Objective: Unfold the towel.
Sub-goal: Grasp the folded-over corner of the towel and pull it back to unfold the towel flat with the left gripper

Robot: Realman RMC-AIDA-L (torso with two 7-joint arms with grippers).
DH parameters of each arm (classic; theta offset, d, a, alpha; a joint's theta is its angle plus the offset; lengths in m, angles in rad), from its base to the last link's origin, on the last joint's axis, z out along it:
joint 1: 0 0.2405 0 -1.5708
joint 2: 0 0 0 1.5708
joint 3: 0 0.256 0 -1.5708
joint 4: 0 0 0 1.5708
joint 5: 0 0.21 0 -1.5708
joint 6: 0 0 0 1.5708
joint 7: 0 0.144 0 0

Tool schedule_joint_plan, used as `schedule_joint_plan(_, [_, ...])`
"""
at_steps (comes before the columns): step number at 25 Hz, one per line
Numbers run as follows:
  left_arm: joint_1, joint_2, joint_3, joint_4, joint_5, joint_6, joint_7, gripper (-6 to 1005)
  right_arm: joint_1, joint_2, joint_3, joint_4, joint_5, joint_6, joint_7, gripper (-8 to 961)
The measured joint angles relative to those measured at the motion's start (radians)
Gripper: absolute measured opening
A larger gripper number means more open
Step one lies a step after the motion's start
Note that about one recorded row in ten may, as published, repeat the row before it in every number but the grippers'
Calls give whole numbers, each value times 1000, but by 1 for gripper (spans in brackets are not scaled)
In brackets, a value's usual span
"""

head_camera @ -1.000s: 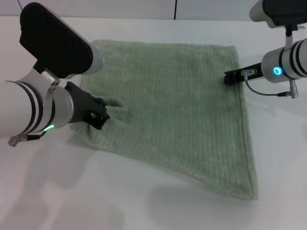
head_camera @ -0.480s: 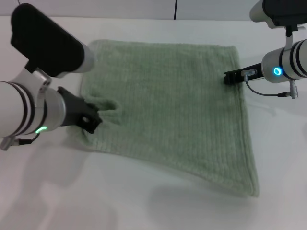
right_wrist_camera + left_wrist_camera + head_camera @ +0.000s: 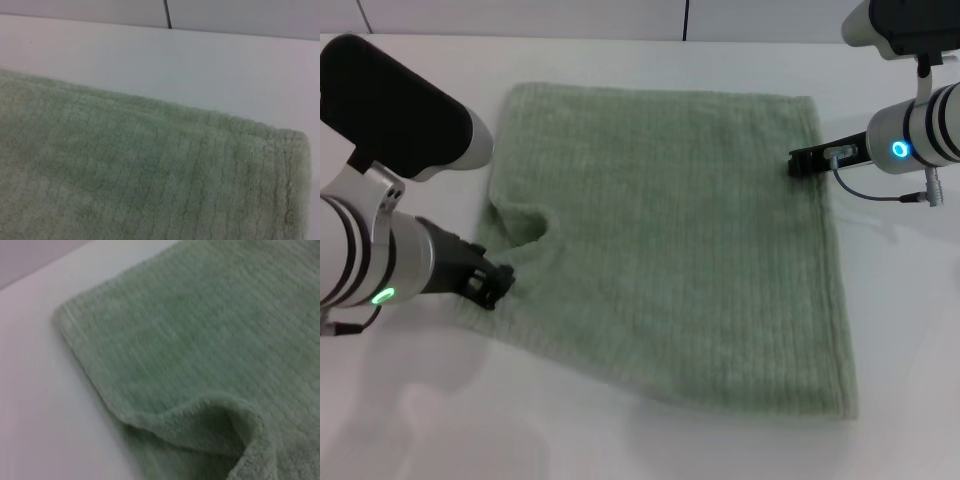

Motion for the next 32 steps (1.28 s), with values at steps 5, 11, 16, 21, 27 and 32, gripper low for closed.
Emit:
schedule_joint_plan(5, [38, 1, -7, -57, 1, -37, -19, 301, 0, 0, 0, 0, 0, 1, 0, 2])
schedule_joint_plan(11, [44, 2, -9, -109, 2, -15, -16, 334, -2, -1, 0, 0, 0, 1, 0, 4])
schedule_joint_plan(16, [0, 1, 6, -107, 1, 5, -15, 334, -1, -1, 0, 1, 0, 2, 0, 5])
schedule_joint_plan(21, [-53, -4, 97, -94, -2, 45, -13, 335, 0, -1, 0, 2, 0, 3, 0, 6])
schedule_joint_plan(27, [-115, -6, 154, 39, -2, 95, -21, 336, 0, -1, 0, 3, 0, 5, 0, 8])
schedule_joint_plan(32, [-124, -3, 125, 104, -2, 72, -28, 337, -1, -3, 0, 4, 0, 7, 1, 9])
